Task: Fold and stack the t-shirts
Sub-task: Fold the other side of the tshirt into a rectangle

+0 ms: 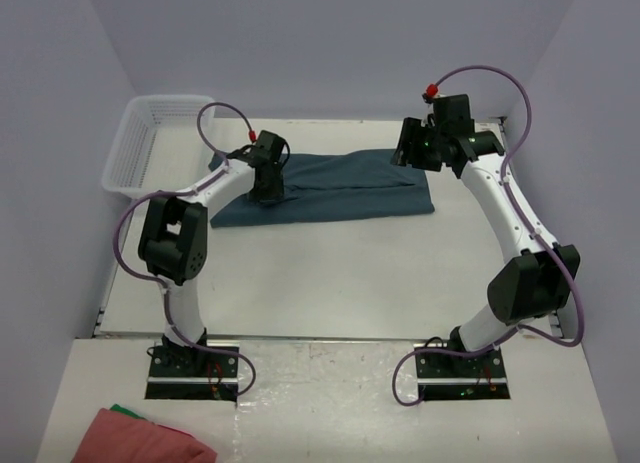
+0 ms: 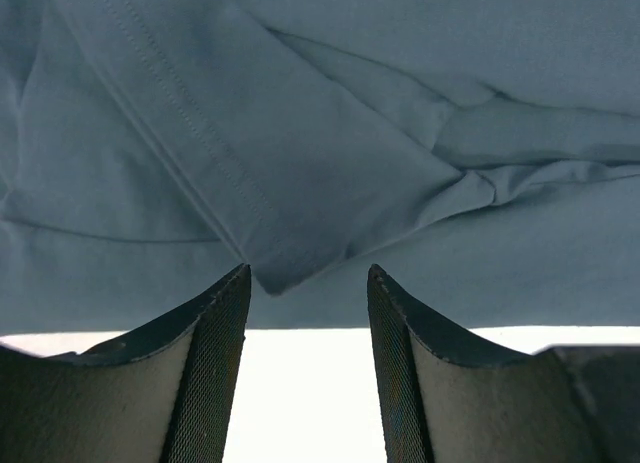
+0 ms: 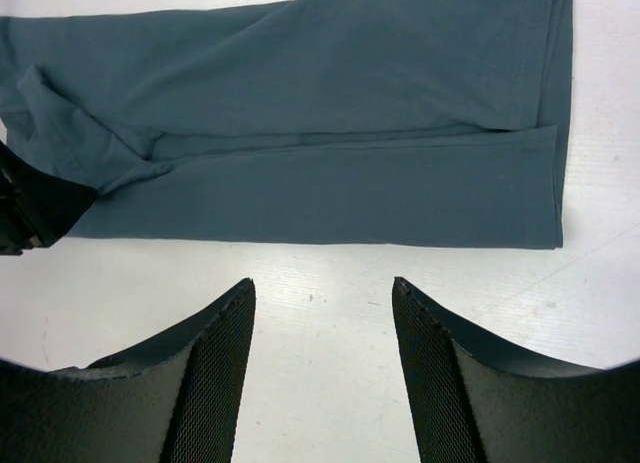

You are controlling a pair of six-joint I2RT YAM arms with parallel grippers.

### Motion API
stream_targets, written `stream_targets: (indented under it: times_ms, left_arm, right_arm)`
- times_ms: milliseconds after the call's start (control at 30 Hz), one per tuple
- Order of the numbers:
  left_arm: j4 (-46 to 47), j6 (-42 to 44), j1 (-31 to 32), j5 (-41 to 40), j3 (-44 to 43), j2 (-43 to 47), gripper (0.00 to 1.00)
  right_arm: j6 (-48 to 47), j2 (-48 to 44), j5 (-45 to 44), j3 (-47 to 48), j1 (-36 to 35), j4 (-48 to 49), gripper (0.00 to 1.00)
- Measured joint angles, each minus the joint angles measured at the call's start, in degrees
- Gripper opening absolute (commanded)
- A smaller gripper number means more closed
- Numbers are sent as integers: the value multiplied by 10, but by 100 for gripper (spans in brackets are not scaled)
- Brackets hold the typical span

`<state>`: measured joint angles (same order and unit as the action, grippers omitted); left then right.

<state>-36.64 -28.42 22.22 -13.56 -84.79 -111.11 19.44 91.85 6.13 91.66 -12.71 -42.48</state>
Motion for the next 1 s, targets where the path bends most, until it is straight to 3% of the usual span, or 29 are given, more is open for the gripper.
stream_targets:
  times_ms: [433, 1000]
  left_arm:
    - [5, -1, 0, 10, -39, -37, 52]
    - [0, -23, 0, -31, 5, -7, 47]
  right_arm:
    - [0, 0, 25, -4, 15, 10, 59]
    - [5, 0, 48, -21, 19, 20, 59]
